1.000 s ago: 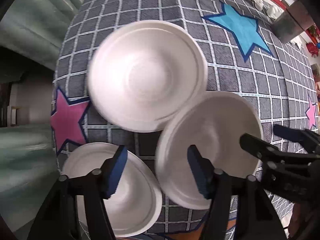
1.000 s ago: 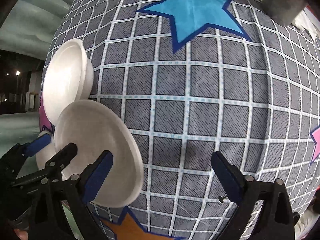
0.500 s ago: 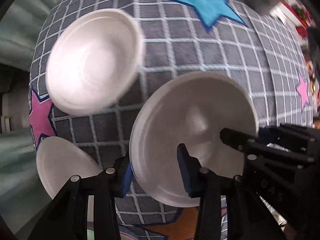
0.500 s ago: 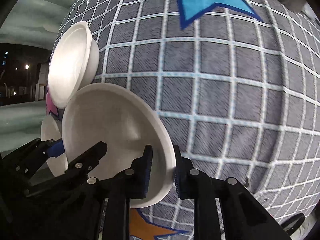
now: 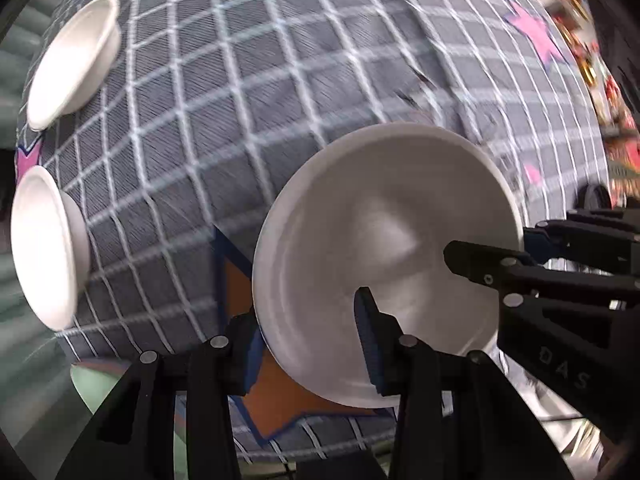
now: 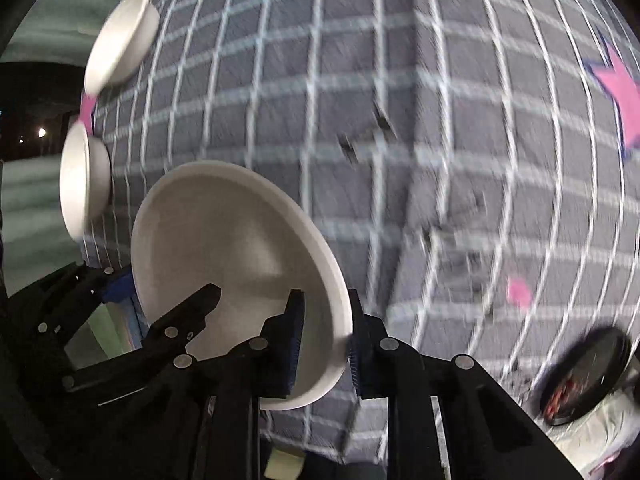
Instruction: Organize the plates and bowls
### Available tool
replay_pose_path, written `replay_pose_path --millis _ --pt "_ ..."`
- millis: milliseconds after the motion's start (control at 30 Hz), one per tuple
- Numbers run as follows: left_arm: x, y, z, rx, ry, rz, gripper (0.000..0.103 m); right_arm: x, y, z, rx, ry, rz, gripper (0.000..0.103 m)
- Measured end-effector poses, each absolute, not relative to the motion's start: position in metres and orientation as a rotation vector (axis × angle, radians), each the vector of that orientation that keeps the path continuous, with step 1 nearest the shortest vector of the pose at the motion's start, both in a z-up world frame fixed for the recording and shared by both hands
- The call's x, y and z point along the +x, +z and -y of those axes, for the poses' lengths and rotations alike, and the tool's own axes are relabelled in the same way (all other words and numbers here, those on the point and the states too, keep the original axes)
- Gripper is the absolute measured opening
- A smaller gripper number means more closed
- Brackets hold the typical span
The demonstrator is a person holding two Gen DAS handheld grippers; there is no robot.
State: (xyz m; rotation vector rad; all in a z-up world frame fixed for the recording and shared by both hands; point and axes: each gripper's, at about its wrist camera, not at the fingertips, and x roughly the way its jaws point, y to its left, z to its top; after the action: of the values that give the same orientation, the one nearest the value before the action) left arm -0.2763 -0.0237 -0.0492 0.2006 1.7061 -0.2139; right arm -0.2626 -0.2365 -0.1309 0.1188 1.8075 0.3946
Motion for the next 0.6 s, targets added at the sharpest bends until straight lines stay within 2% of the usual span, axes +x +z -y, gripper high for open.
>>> replay_pose_path --millis 100,167,233,267,333,367,400,600 --pt "-0.303 -0.048 0.045 0.235 -0.263 -1.709 0.047 -0.285 -0.131 0.249 0.107 0.4 -1.832 0.023" --pt "-0.317 -0.047 0.056 0.235 -0.287 -1.713 0.055 -0.293 -0.132 0.254 0.101 0.405 -1.843 0.023" --pt "-0.336 -0.045 0.066 0.272 -0.278 -1.706 0.075 -0.301 -0.133 0.261 0.077 0.411 -1.848 0.023" --pt "-0.346 -0.042 0.07 0.293 -0.268 -1.691 0.079 -0.303 -0.132 0.264 0.073 0.411 -1.847 0.023" --pt "-0.362 -0.036 0.071 0.303 -0.258 -1.68 0.079 -0.304 -0.129 0.274 0.063 0.399 -1.841 0.036" --pt "-0.365 -0.031 0.067 0.301 -0.252 -1.681 0.079 -0.307 -0.125 0.286 0.057 0.393 -1.83 0.064" --pt "-0.366 -0.028 0.062 0.295 -0.241 -1.68 0.08 -0.305 -0.119 0.292 0.057 0.393 -1.799 0.086" --pt "-0.387 -0.006 0.035 0.279 -0.204 -1.675 0.08 -0.283 -0.092 0.338 0.082 0.371 -1.73 0.087"
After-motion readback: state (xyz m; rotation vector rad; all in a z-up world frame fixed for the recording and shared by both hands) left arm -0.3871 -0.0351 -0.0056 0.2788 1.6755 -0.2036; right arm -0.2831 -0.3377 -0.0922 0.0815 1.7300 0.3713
